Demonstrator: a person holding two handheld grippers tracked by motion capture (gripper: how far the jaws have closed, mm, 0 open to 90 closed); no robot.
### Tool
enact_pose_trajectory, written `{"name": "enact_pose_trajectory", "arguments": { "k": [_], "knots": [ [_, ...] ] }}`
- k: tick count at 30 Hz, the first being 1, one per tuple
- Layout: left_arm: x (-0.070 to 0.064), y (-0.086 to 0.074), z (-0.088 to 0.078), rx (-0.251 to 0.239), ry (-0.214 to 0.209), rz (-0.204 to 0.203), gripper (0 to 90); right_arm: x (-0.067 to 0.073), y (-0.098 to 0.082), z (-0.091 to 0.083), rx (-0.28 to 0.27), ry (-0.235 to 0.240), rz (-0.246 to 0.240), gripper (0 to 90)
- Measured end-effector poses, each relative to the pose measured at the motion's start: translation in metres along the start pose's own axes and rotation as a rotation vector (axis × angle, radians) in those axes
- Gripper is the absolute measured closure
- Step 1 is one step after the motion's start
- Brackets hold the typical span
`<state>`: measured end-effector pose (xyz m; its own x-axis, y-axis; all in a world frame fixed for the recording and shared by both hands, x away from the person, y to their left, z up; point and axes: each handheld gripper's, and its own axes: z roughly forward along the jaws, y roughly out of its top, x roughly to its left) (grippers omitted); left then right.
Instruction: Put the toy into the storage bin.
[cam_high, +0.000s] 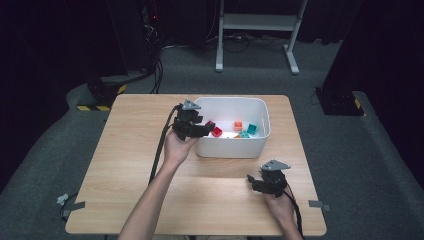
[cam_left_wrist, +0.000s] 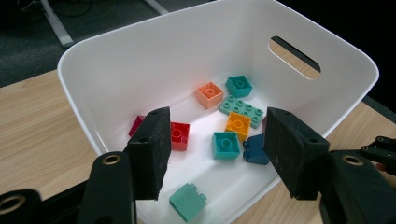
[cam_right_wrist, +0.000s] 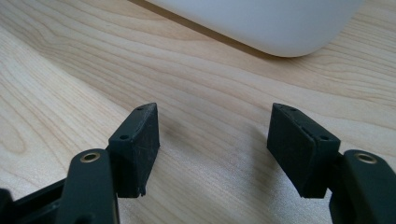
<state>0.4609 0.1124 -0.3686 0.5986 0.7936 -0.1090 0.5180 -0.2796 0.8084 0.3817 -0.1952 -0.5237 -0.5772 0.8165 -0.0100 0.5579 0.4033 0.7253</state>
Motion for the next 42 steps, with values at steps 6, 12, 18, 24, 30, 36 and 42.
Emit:
{"name": "enact_pose_trajectory", "arguments": {
  "k": [6, 12, 18, 24, 30, 36, 42],
  "knots": [
    [0.003, -0.001, -0.009, -0.020, -0.004, -0.005, 41.6, 0.000, 0.000, 0.000, 0.000, 0.000, 0.000, 34.3],
    [0.006, -0.004, -0.014, -0.010, 0.000, -0.002, 41.3, 0.000, 0.000, 0.000, 0.000, 0.000, 0.000, 34.2],
    [0.007, -0.003, -0.024, -0.036, -0.003, -0.001, 41.1, 0.000, 0.000, 0.000, 0.000, 0.000, 0.000, 34.3],
    [0.012, -0.005, -0.030, -0.041, -0.001, -0.013, 40.8, 0.000, 0.000, 0.000, 0.000, 0.000, 0.000, 34.3],
    [0.015, -0.007, -0.037, -0.059, 0.001, -0.017, 40.7, 0.000, 0.000, 0.000, 0.000, 0.000, 0.000, 34.3],
    [0.018, -0.010, -0.043, -0.067, 0.003, -0.025, 40.6, 0.000, 0.000, 0.000, 0.000, 0.000, 0.000, 34.3],
    [0.020, -0.012, -0.051, -0.079, 0.007, -0.027, 40.5, 0.000, 0.000, 0.000, 0.000, 0.000, 0.000, 34.3]
  ]
}}
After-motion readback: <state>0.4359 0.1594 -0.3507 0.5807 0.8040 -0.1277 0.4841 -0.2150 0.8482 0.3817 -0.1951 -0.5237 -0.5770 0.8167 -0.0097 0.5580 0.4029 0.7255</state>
